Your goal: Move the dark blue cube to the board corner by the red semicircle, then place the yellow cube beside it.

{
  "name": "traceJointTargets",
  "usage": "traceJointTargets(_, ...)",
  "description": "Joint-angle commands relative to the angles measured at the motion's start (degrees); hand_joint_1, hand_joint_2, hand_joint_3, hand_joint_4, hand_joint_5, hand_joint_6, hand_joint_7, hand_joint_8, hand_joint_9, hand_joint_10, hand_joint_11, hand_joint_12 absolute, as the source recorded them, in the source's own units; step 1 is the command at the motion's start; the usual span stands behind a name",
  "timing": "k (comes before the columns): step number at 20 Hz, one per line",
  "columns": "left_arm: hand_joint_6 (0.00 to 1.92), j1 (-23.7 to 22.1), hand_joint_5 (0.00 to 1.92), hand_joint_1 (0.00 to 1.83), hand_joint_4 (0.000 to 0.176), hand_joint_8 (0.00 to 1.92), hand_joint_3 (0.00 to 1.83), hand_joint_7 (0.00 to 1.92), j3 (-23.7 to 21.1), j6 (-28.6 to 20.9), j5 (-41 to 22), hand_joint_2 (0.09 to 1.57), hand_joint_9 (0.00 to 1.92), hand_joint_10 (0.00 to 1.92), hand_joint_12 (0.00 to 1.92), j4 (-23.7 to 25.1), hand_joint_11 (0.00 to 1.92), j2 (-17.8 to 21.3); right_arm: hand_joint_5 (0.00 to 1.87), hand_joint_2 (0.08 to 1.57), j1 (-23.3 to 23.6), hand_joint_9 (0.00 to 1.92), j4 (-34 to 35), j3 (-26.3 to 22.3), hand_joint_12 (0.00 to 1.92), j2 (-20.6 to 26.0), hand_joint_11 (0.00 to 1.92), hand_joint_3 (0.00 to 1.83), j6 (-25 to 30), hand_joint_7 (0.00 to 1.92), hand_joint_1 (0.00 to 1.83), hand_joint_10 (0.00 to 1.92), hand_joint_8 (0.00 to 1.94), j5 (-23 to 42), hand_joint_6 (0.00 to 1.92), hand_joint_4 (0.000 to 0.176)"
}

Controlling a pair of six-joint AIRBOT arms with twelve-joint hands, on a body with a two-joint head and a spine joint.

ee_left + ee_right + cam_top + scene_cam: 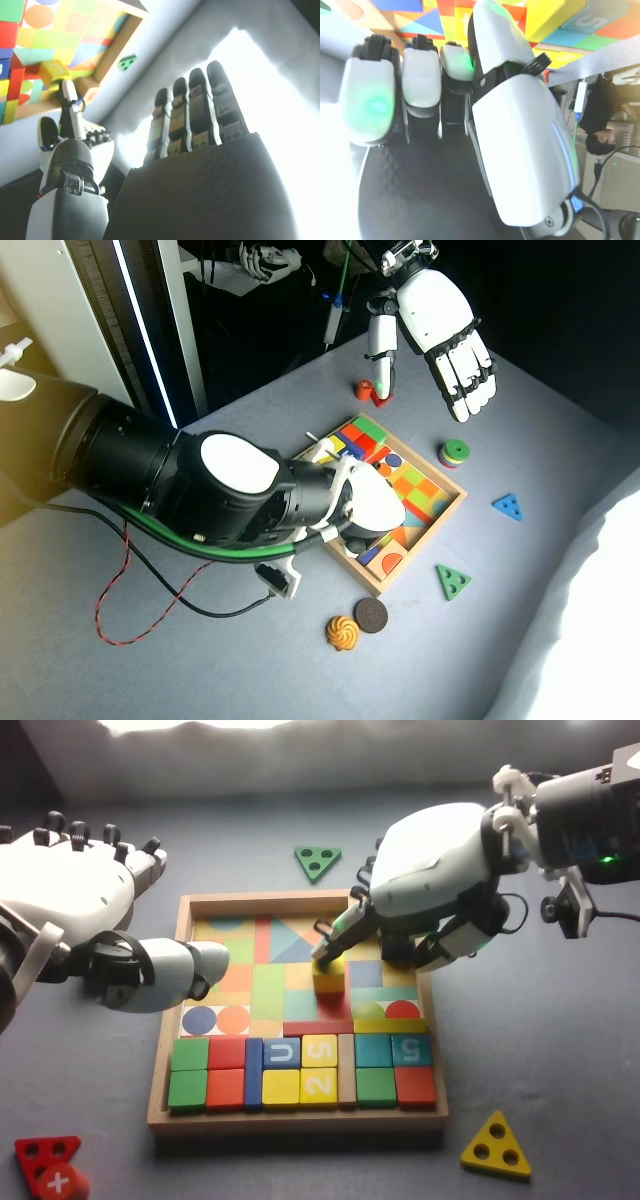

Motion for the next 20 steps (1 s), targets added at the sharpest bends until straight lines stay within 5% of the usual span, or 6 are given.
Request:
traceJointTargets(1,0.0,-0.62,0.11,0.0,0.0,0.0,0.0,0.11,0.05,0.11,-2.52,1.22,0.11,0.0,0.27,4.31,0.0,0.51,0.5,1.27,-0.48,1.47,0.57,0.66,1.92,0.76,1.64,0.0,-0.14,1.29,1.83,1.92,1.94,-1.26,0.01,0.0)
traceJointTargets(20,0.01,-0.77,0.1,0.0,0.0,0.01,0.0,0.11,-0.06,0.11,-2.54,1.22,0.09,0.01,0.18,4.23,0.0,0.5,0.47,1.28,-0.46,1.46,2.26,5.15,1.92,1.23,1.64,0.0,0.22,1.29,1.83,1.92,1.94,-3.88,0.0,0.0)
